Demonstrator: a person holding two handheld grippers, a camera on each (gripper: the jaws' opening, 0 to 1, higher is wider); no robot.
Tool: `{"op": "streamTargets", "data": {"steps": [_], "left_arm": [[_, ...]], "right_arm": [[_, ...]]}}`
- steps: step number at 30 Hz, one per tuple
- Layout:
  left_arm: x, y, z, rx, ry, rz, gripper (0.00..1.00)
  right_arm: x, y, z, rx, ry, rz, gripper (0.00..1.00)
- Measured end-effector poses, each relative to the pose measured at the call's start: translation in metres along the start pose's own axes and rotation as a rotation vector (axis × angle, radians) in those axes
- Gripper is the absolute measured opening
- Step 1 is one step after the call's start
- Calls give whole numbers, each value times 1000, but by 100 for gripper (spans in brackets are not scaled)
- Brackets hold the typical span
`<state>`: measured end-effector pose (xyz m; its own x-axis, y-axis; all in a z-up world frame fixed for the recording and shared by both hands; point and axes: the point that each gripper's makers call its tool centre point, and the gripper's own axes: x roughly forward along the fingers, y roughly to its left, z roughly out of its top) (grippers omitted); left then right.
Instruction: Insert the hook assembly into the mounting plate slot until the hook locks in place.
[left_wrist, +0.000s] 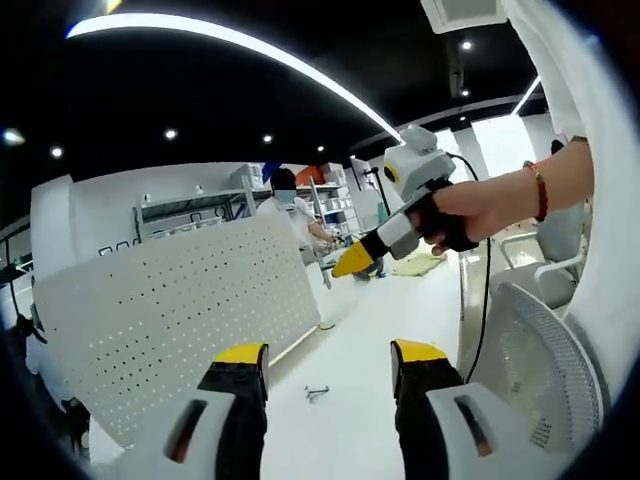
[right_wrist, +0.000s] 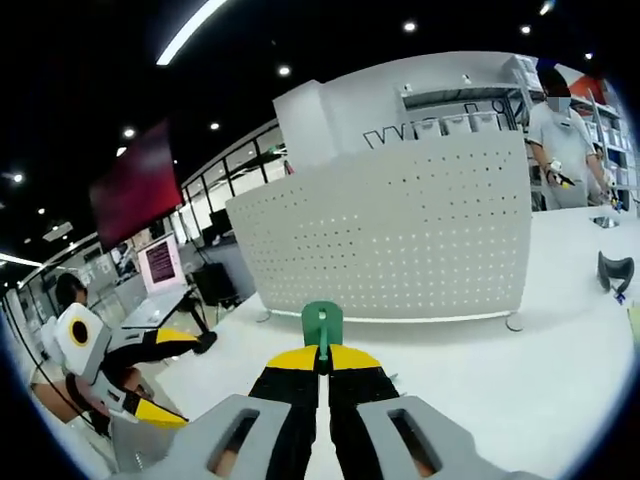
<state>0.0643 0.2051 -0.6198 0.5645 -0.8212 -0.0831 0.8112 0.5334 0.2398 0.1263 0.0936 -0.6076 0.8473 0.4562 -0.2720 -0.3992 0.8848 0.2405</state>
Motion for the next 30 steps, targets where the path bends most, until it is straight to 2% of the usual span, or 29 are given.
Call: {"op": "streamTargets", "data": {"steps": [7, 16, 20, 30], "left_arm": [[-10, 4, -4, -37, 5, 19, 54], [-16, 7, -7, -78, -1, 24, 58], [-18, 7, -7, -90, -12, 23, 60], [-22, 5, -5, -139, -29, 9, 65]], "right_arm": [[3, -3, 4, -10, -11, -30, 1], [7, -13, 22, -58, -30, -87, 1], [8, -14, 29, -43, -49, -86, 1], [21, -26, 45, -89, -53, -115, 1]]}}
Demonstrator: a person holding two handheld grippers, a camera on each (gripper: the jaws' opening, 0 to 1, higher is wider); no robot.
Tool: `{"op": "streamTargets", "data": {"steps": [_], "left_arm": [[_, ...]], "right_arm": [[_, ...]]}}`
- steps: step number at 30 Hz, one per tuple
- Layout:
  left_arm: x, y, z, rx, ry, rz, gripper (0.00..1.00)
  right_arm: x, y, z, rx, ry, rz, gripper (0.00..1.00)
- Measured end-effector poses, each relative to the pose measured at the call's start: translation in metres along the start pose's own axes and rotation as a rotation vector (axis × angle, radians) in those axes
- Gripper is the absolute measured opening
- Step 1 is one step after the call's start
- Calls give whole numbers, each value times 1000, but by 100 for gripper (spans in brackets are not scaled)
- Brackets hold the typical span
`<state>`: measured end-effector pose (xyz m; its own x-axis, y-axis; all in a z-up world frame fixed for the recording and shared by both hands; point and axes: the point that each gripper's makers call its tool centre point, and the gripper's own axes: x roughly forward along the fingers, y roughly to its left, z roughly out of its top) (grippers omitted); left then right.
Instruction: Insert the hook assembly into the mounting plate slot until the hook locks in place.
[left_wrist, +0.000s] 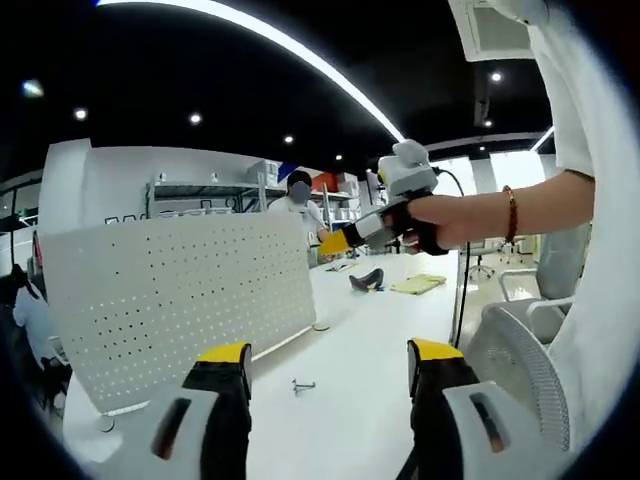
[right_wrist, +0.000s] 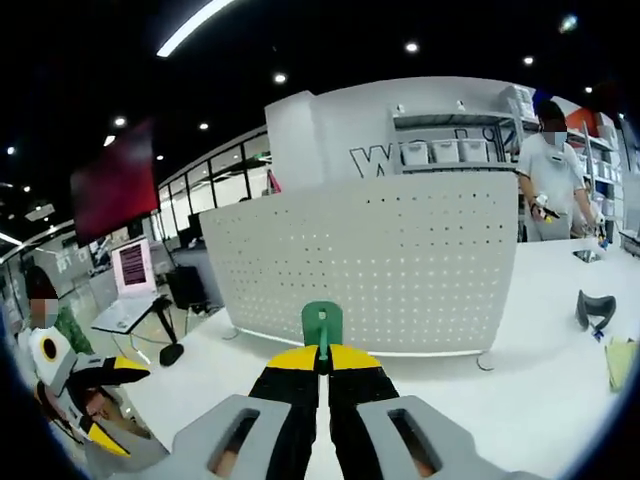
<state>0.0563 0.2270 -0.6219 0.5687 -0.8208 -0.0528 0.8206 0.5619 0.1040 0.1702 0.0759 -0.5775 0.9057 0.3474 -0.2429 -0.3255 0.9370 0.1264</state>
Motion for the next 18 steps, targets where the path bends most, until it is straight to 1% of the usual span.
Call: {"op": "streamTargets", "data": {"steps": [4, 5, 6, 8, 11, 15, 18], "left_arm": [[-1, 4, -2, 0, 10, 3, 66], [-1, 4, -1, -4, 7, 2, 66], [-2, 6, 0, -4, 4, 3, 66], [-2, 7, -1, -5, 3, -4, 67], [0, 11, -2, -7, 5, 5, 67], [2, 13, -2, -19, -1, 10, 68], [3, 16, -4, -23, -1, 19, 68]], "right_arm": [[5, -6, 5, -6, -6, -12, 1], [7, -5, 8, 13, -20, 0, 1], [10, -8, 10, 18, -23, -3, 1], [14, -9, 11, -5, -13, -5, 1], [21, -10, 13, -9, -15, -3, 1], [31, -14, 16, -48, -5, -15, 1], [38, -17, 21, -47, -4, -14, 1]]}}
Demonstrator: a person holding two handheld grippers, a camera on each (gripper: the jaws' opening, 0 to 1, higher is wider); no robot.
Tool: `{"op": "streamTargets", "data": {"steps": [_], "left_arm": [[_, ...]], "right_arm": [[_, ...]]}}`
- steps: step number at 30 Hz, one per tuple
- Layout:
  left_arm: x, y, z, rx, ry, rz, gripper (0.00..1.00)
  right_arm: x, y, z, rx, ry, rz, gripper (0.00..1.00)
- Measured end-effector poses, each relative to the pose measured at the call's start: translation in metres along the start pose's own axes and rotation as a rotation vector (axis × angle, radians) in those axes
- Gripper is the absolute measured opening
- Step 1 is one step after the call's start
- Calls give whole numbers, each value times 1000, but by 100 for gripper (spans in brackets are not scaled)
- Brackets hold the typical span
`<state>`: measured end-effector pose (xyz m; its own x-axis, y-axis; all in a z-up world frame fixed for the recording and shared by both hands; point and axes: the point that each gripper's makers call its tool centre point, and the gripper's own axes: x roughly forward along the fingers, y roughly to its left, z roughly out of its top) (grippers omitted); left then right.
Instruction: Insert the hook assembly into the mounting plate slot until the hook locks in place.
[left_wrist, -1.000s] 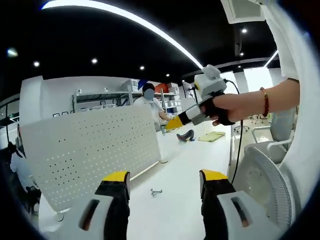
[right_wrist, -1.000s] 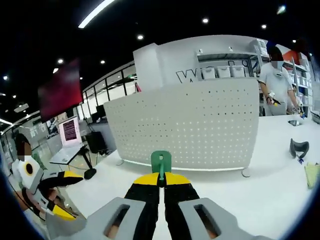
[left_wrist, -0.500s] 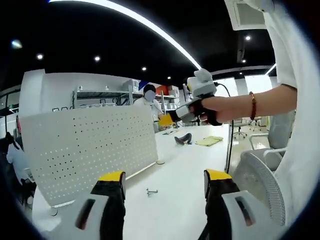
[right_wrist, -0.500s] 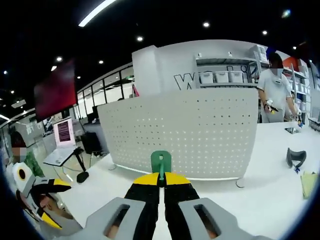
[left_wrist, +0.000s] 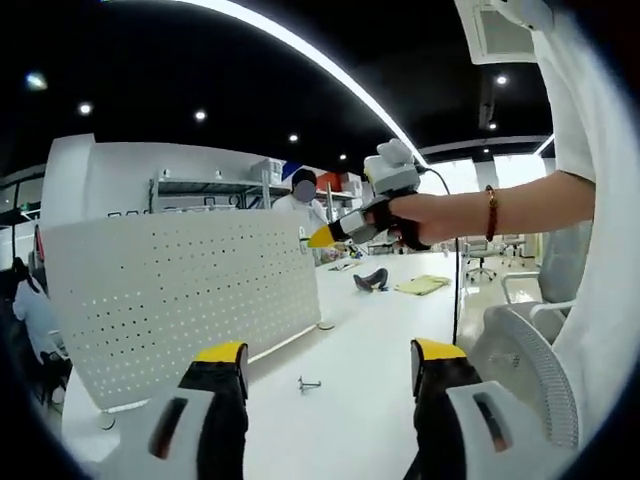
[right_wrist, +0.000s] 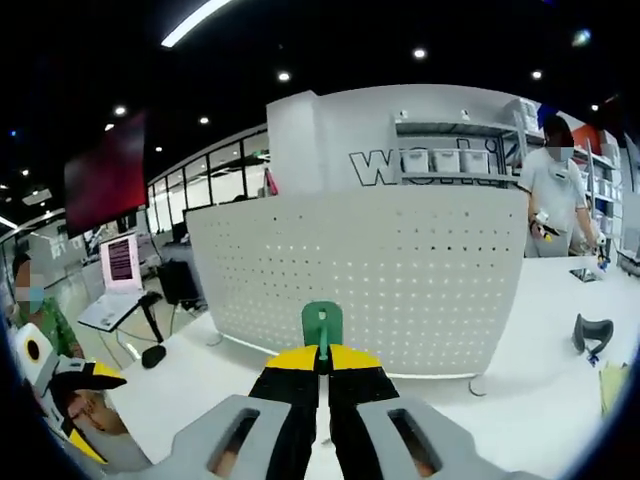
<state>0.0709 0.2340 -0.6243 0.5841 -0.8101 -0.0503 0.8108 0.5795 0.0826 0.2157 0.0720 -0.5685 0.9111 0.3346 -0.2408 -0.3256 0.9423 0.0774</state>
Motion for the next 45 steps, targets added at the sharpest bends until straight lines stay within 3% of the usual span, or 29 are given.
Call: {"op": "streamTargets", "data": {"steps": [3, 9, 19, 31, 45], "left_arm": [[1, 2, 0, -7, -7, 6, 69], [4, 10, -1, -17, -7, 20, 72], [8, 20, -3, -37, -8, 25, 71], [14, 22, -8, -60, -1, 8, 71], [13, 18, -17, -81, 4, -10, 80]], "right_arm": [[5, -4, 4, -46, -3, -15, 1], [18, -18, 10, -54, -2, -45, 1], [29, -27, 16, -23, -19, -75, 1], [42, -35, 24, -12, -41, -107, 1], [60, -46, 46, -9, -84, -135, 1]]}}
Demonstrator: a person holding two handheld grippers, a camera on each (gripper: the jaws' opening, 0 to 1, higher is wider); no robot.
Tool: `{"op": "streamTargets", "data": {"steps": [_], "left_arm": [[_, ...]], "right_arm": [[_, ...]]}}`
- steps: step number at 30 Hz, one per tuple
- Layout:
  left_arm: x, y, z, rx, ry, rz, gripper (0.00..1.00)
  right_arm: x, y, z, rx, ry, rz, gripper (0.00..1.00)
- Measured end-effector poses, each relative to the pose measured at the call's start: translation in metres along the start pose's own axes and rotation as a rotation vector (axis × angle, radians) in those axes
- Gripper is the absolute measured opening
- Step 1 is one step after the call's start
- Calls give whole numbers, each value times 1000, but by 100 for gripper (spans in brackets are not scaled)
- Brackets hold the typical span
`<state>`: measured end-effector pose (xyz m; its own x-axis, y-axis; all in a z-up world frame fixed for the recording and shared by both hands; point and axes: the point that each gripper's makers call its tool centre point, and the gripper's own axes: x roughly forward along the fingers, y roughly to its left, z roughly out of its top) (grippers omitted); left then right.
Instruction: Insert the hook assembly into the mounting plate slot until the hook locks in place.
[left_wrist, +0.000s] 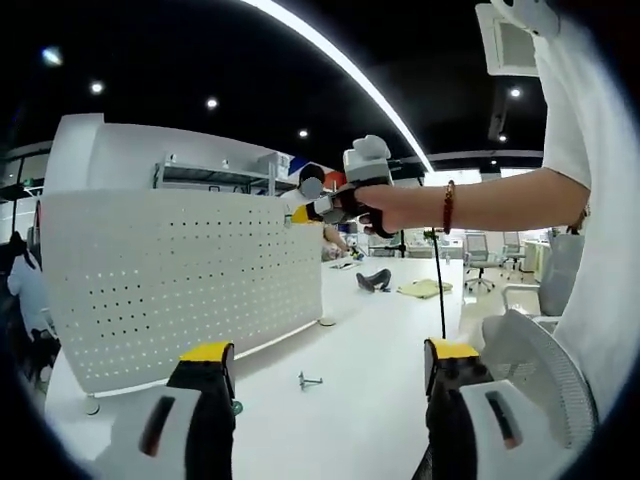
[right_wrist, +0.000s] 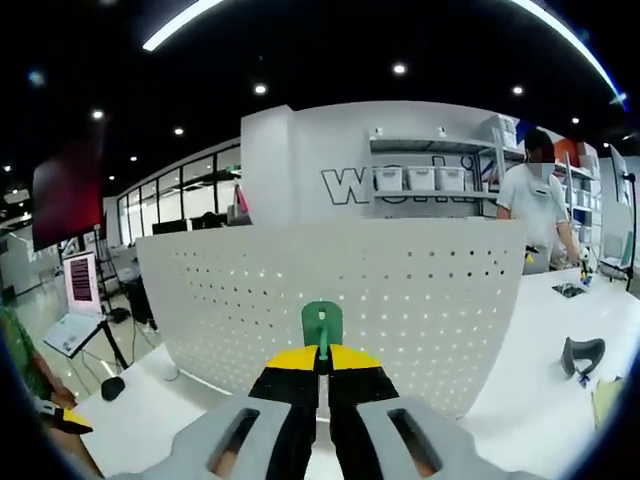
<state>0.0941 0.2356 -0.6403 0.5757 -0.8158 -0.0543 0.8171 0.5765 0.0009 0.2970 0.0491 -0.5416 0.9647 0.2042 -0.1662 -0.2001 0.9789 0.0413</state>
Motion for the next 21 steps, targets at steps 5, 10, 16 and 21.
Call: {"op": "streamTargets", "data": {"steps": [5, 10, 16, 21], "left_arm": [[0, -1, -3, 6, 10, -12, 82], [0, 1, 0, 9, 5, -20, 82], [0, 5, 0, 4, 2, -14, 81], [-1, 5, -4, 1, 12, -12, 82]], "right_arm": [[5, -1, 5, -7, -5, -4, 1], [8, -5, 11, 0, -13, -18, 1], [17, -10, 19, -1, -24, -36, 1], [21, -13, 22, 13, -33, -51, 1]]}}
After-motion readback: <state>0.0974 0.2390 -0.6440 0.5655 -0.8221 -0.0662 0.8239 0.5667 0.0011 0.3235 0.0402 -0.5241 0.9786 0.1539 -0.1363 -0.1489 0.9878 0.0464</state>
